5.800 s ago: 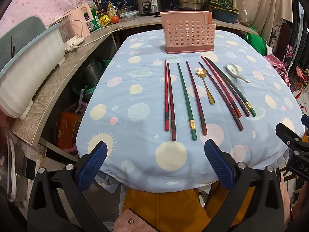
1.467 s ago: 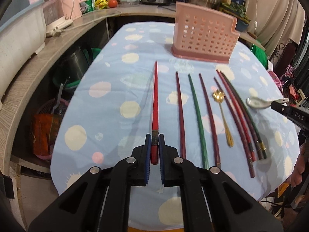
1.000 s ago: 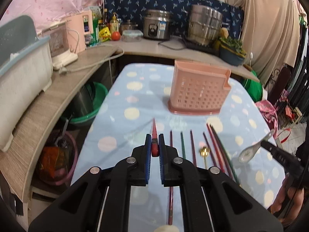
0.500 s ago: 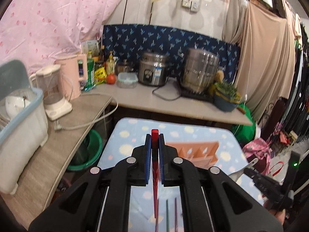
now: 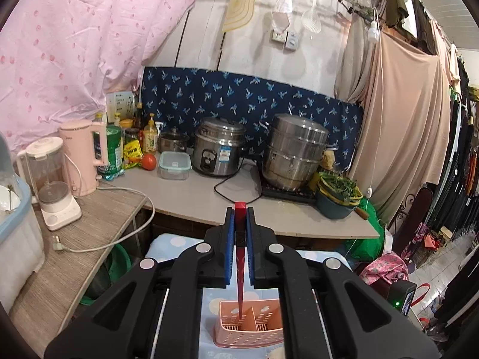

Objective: Organize utensils
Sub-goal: 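Carry the red chopstick into the pink holder while the right tool carries the white spoon there, then open both tools to release the chopstick and spoon into the holder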

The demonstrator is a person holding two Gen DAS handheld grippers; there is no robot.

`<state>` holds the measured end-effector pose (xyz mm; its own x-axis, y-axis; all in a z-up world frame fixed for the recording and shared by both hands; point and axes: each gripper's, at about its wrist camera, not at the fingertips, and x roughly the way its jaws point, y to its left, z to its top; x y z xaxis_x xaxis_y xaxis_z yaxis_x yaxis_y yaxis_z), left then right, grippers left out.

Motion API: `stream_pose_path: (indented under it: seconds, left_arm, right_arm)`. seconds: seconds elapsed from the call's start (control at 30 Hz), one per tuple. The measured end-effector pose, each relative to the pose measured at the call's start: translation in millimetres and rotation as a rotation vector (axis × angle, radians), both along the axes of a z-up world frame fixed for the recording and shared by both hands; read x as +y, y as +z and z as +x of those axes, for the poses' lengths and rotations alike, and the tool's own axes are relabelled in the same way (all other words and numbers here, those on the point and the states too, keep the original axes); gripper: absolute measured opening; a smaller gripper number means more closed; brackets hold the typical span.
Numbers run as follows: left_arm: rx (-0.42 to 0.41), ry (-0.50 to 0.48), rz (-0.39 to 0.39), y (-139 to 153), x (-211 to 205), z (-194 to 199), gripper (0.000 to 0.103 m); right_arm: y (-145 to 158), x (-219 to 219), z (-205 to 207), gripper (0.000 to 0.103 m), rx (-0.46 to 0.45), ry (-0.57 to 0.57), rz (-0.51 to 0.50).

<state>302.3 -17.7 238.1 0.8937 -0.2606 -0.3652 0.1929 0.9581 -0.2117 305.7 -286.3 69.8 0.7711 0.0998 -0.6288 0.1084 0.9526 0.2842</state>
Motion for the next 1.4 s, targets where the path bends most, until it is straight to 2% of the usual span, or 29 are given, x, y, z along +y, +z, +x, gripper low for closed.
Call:
stream_pose_path:
  seconds: [0.27, 0.37, 0.43, 0.5, 0.63, 0.77, 0.97, 1.2, 1.4]
  left_arm:
    - [0.115, -0.002, 0.034, -59, -5, 27, 0.008]
    - [0.123, 0.010, 0.039, -69, -1, 26, 0.012]
    - [0.117, 0.023, 0.042, -70, 2, 21, 0.037]
    - [0.099, 0.047, 0.044, -69, 7, 12, 0.051]
    - [0.097, 0.056, 0.062, -71, 16, -7, 0.057]
    - [0.123, 0.060, 0.080, -82, 24, -28, 0.058]
    - [0.187, 0.074, 0.113, -115, 40, -66, 0.060]
    - [0.304, 0.065, 0.160, -172, 52, -112, 0.060]
    - [0.406, 0.054, 0.180, -218, 54, -141, 0.060]
  right_arm:
    - [-18, 5, 8, 0.007, 0.026, 0.018, -0.016]
    - [-15, 7, 3, 0.014, 0.015, 0.011, -0.039]
    - [-11, 7, -3, 0.020, 0.009, 0.009, -0.038]
    - [-6, 7, -11, 0.024, -0.001, 0.008, -0.047]
    - [0, 7, -33, 0.029, -0.006, 0.008, -0.047]
    - [-2, 9, -62, 0.030, 0.005, 0.015, -0.049]
    - [-18, 19, -115, 0.031, 0.040, 0.031, -0.070]
    - [-60, 30, -179, 0.031, 0.130, 0.043, -0.096]
    - [-93, 38, -218, 0.031, 0.208, 0.058, -0.109]
